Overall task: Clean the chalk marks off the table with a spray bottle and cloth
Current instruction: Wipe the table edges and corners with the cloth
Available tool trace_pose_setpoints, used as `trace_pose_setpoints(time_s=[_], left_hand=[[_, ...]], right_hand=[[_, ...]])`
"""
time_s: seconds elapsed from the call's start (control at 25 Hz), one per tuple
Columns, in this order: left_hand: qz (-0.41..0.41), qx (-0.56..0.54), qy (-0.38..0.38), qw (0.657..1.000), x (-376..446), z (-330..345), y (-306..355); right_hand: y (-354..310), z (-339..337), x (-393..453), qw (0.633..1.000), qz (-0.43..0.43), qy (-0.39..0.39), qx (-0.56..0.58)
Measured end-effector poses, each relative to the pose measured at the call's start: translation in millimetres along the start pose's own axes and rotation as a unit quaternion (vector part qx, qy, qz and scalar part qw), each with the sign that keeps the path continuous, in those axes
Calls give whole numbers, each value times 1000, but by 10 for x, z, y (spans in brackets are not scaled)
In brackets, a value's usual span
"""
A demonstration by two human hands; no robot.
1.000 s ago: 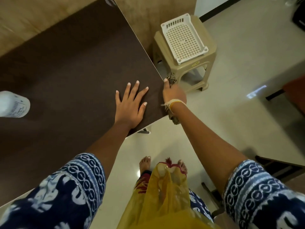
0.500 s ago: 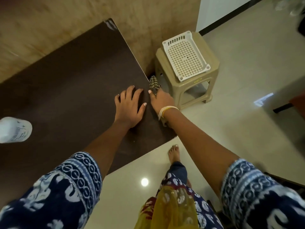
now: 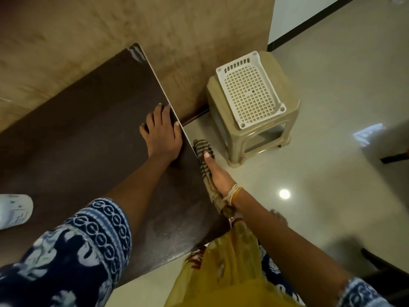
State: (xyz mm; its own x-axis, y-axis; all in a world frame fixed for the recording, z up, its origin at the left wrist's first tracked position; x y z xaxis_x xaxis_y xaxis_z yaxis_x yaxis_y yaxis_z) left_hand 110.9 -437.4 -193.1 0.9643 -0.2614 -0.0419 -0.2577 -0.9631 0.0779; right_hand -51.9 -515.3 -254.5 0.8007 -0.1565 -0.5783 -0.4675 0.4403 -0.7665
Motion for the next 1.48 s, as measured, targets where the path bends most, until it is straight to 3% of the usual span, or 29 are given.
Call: trace_pose_setpoints(time_s=[0.24,0.4,0.56,0.72,0.84,1.12,1.24,1.32,1.4,1.48], left_hand=[[-74,-55,31,995,-32,32,27],[-114,-99,58,987,-40,6,-17],[-125,-109,65,984,-26,-23,-8],[-130,-97,66,984,-33,-38,8],[-134,-89,63,985,-21,-41,33],[-65,-64,22,996,440,-74,-192],[-105,-59,29,992,908,-94,-313],[-142,-50,27,988,1227,-103,-350],[-164,-51,22,985,1510,-126,-395],[-181,-64,32,981,1710,-130,-442]], right_hand=[[-991,450,1112,980,-31,-131,-143],[-1417,601,1779,970,-53,-126,-202],[-1069,456,1409,965,20,-193,-175],[-451,171,663,965,59,-215,-138],[-344,137,624,962,64,-220,-151],[-1296,668,1833,960,-31,-171,-220],[-1776,820,2317,944,-87,-113,-297],[-1947,901,2531,928,-76,-111,-347],[-2023,886,2649,945,-49,-78,-315],[-2116,801,2701,973,-92,43,-208]])
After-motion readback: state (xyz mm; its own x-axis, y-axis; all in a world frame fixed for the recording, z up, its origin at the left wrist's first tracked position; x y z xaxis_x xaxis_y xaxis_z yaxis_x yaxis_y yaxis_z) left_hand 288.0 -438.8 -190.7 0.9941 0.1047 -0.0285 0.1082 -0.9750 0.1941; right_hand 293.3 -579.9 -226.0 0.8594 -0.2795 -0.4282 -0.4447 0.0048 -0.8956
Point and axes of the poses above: each hand's wrist, its own x-axis towards the middle knuckle, its own z-axis out of the palm, y = z × x, the point moved 5 cm from there along x, towards the middle knuckle, and after that the axes turned 7 degrees about -z, right-handed, at the moved point
